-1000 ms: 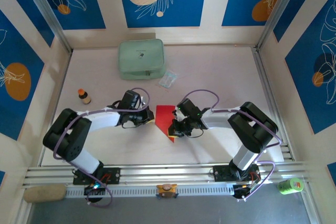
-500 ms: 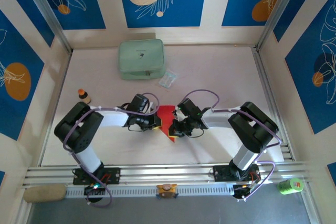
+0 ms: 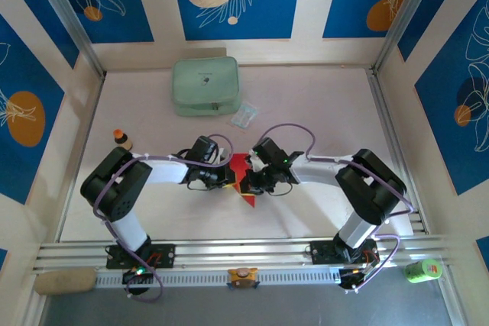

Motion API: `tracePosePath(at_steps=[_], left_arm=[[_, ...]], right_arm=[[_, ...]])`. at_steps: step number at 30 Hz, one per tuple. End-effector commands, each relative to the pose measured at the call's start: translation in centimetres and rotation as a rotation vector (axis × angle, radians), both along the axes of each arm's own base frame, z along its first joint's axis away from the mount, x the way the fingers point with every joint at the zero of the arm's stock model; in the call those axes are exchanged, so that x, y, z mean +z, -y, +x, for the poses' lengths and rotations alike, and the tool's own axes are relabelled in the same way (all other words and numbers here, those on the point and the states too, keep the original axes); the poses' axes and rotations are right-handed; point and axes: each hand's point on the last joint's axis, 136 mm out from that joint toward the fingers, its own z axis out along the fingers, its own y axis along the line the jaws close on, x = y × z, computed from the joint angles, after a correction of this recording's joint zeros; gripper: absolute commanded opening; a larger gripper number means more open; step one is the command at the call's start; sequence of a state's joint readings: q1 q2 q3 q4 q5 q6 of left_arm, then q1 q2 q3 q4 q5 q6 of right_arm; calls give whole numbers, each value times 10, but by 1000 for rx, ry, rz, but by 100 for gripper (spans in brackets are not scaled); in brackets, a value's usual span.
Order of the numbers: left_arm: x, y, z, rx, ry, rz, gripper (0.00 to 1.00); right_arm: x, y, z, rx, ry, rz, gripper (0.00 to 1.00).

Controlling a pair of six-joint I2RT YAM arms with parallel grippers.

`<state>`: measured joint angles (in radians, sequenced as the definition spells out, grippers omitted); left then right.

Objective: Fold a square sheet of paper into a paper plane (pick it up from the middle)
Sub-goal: Third fold the triangle at the center of the table.

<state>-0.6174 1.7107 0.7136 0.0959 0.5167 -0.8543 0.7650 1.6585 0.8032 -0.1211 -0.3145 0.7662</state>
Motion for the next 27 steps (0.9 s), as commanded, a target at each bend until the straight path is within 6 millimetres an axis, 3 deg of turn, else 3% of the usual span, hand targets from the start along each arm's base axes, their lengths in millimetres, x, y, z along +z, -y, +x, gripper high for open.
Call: tracePosePath(at_steps=[1,6,9,15,27], left_arm=[[-23,-15,-12,6,-44,80,0],[-22,-16,-12,6,-42,81,0],[-23,-16,-12,6,-42,85,0],[-28,-19,-15,9,-50,85,0],[-26,-17,-14,45,-52,50,0]], right_arm=[[-10,-7,0,30,-13,-23,0],[-36,3,-9,30,-70,-80,1],[-42,12,-20,25,-91,-83,1],[-38,27,-44,17,-123,-17,2],[-33,58,-60,-20,-125,-21,2]])
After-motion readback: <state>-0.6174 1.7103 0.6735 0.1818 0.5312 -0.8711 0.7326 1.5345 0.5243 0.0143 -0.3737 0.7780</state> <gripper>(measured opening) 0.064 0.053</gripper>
